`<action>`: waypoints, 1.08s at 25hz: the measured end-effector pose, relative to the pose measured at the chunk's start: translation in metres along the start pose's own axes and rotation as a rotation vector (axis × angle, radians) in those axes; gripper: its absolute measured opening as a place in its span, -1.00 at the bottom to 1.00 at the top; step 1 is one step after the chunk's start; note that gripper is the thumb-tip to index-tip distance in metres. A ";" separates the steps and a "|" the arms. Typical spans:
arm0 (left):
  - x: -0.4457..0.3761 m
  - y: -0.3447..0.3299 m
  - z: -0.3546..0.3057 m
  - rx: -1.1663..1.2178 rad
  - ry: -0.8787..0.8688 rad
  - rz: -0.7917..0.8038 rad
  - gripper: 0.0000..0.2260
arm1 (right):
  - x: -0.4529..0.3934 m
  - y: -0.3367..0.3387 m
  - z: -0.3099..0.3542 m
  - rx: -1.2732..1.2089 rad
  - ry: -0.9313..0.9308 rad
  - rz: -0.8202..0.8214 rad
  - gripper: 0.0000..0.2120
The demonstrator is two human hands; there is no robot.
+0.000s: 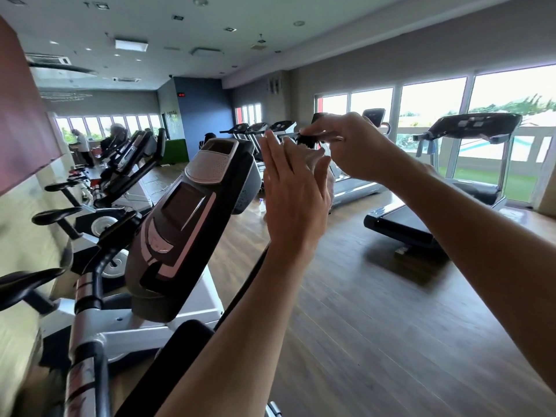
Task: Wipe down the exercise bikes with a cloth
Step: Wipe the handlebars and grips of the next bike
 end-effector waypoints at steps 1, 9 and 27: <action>-0.002 0.000 -0.003 -0.003 -0.017 -0.011 -0.42 | -0.001 -0.001 -0.001 -0.004 0.005 -0.006 -0.51; -0.001 -0.002 -0.003 -0.076 -0.053 -0.007 -0.58 | -0.004 -0.002 -0.003 0.016 0.000 -0.007 -0.55; -0.004 0.006 0.006 -0.129 0.156 0.097 -0.58 | -0.003 -0.004 0.008 0.033 -0.060 -0.014 -0.54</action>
Point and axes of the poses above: each hand's wrist, its own x-axis away from the middle knuckle, its own y-axis out of the back of the hand, z = x × y, the point moved 7 cm from there along -x, towards the middle knuckle, and after that the axes turned 8 degrees about y, right-handed, at the moved point
